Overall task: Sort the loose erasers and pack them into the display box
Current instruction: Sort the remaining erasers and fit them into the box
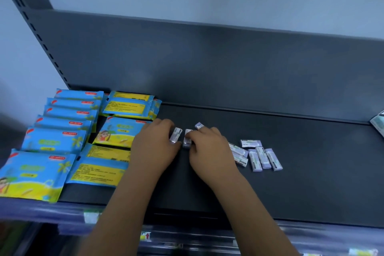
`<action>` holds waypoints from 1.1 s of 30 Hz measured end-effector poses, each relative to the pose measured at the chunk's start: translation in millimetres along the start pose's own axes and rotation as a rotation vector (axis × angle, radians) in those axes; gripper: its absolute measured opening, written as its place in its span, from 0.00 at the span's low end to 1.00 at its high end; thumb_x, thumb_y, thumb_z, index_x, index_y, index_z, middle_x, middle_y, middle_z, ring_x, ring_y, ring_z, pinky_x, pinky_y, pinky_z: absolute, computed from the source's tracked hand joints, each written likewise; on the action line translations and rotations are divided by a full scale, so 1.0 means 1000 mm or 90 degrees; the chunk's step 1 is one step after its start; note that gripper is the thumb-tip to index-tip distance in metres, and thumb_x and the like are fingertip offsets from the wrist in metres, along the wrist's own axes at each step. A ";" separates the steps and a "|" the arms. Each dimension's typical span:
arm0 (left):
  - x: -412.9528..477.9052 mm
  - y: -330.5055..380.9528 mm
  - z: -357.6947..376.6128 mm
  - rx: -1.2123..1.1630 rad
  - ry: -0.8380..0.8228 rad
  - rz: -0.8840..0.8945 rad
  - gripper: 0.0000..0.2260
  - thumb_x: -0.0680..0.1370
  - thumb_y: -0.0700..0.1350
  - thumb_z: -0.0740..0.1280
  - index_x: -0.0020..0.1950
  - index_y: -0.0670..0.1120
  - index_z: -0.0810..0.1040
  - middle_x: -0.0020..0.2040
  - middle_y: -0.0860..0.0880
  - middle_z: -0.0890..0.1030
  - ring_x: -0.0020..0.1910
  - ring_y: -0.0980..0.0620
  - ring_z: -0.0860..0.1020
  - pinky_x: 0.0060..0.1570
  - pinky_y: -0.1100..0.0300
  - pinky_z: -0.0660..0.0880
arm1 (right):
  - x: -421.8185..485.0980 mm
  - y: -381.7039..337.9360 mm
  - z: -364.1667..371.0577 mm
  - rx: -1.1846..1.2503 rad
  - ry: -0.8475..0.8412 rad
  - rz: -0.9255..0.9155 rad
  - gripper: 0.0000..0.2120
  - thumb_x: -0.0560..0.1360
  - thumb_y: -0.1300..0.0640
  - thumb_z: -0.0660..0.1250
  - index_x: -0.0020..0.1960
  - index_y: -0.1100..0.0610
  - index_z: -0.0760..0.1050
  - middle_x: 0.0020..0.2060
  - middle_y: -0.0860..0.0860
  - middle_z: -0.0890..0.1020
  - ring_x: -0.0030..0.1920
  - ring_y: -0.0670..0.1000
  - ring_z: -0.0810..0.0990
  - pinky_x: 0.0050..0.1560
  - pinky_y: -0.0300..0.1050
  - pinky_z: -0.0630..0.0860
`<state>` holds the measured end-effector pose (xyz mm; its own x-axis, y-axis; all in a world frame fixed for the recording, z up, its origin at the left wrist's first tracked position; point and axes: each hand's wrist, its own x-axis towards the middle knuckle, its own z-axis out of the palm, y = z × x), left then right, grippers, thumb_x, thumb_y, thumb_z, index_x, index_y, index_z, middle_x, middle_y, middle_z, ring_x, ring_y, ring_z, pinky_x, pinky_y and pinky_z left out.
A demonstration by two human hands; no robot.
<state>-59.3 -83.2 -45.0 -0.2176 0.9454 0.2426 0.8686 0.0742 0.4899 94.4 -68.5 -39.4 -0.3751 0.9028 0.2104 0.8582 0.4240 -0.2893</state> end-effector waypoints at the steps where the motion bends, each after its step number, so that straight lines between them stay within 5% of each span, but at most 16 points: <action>1: 0.000 -0.002 0.001 0.018 0.006 0.004 0.09 0.72 0.53 0.71 0.49 0.51 0.79 0.45 0.52 0.77 0.47 0.48 0.75 0.41 0.51 0.76 | -0.001 0.000 0.001 -0.002 -0.006 -0.014 0.15 0.71 0.61 0.60 0.53 0.50 0.78 0.48 0.49 0.78 0.51 0.56 0.73 0.46 0.48 0.70; 4: 0.000 -0.010 0.004 0.038 0.004 0.008 0.05 0.74 0.46 0.67 0.47 0.50 0.82 0.43 0.50 0.77 0.46 0.46 0.76 0.39 0.52 0.75 | -0.002 0.000 0.005 0.009 0.006 -0.050 0.20 0.71 0.63 0.63 0.59 0.48 0.79 0.48 0.50 0.77 0.52 0.57 0.73 0.47 0.50 0.71; 11: -0.003 -0.014 0.003 0.063 0.015 -0.005 0.08 0.73 0.40 0.65 0.47 0.48 0.82 0.44 0.48 0.76 0.44 0.46 0.73 0.38 0.56 0.67 | 0.005 0.002 0.006 -0.033 0.009 -0.048 0.10 0.74 0.58 0.65 0.54 0.51 0.80 0.52 0.49 0.74 0.54 0.54 0.72 0.50 0.49 0.72; 15: -0.001 -0.017 0.004 0.065 0.005 0.015 0.05 0.73 0.45 0.67 0.47 0.49 0.82 0.40 0.50 0.72 0.43 0.45 0.73 0.38 0.56 0.65 | 0.019 0.010 -0.011 0.055 -0.078 -0.073 0.20 0.73 0.60 0.63 0.61 0.45 0.80 0.51 0.49 0.77 0.55 0.55 0.74 0.53 0.52 0.72; 18: -0.001 -0.017 0.004 0.063 0.002 0.015 0.06 0.74 0.46 0.67 0.47 0.50 0.84 0.41 0.51 0.71 0.44 0.44 0.74 0.38 0.55 0.68 | 0.030 0.016 -0.016 -0.021 -0.136 -0.082 0.24 0.73 0.62 0.64 0.65 0.43 0.78 0.54 0.49 0.75 0.58 0.54 0.70 0.56 0.52 0.71; 23: -0.005 -0.012 0.002 0.023 0.002 0.007 0.10 0.77 0.43 0.67 0.54 0.52 0.85 0.49 0.46 0.78 0.50 0.43 0.74 0.44 0.48 0.75 | 0.034 0.016 -0.010 -0.081 -0.098 -0.104 0.14 0.75 0.57 0.65 0.59 0.47 0.80 0.50 0.49 0.76 0.55 0.54 0.71 0.50 0.49 0.71; 26: -0.005 -0.012 0.001 0.042 -0.001 0.001 0.10 0.77 0.44 0.67 0.54 0.51 0.85 0.50 0.47 0.77 0.50 0.44 0.73 0.45 0.50 0.74 | 0.033 0.020 -0.008 -0.060 -0.080 -0.095 0.12 0.76 0.53 0.66 0.59 0.48 0.79 0.53 0.49 0.74 0.58 0.54 0.70 0.58 0.52 0.70; 29: -0.004 -0.012 0.001 0.033 -0.006 -0.016 0.08 0.77 0.46 0.68 0.54 0.50 0.84 0.50 0.47 0.77 0.51 0.44 0.72 0.46 0.50 0.74 | 0.030 0.026 -0.008 -0.054 -0.082 -0.106 0.16 0.77 0.50 0.66 0.65 0.45 0.75 0.63 0.44 0.73 0.69 0.51 0.66 0.77 0.60 0.52; 31: -0.004 -0.010 0.002 0.043 -0.003 -0.030 0.06 0.77 0.46 0.68 0.51 0.48 0.84 0.50 0.48 0.76 0.50 0.45 0.72 0.44 0.49 0.74 | 0.032 0.030 -0.010 -0.038 -0.119 -0.104 0.23 0.78 0.52 0.65 0.73 0.44 0.68 0.68 0.42 0.72 0.75 0.49 0.61 0.78 0.62 0.44; 33: -0.006 -0.006 0.003 0.048 0.004 -0.035 0.06 0.78 0.45 0.68 0.51 0.48 0.83 0.51 0.47 0.76 0.51 0.45 0.71 0.43 0.49 0.74 | 0.036 0.034 -0.010 -0.036 -0.133 -0.117 0.21 0.78 0.55 0.65 0.71 0.45 0.72 0.67 0.43 0.75 0.74 0.49 0.63 0.77 0.60 0.45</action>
<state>-62.2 -87.9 -52.3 -0.2682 0.9371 0.2234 0.8866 0.1493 0.4378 113.4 -22.5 -32.5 -0.5855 0.8087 0.0554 0.7851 0.5828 -0.2098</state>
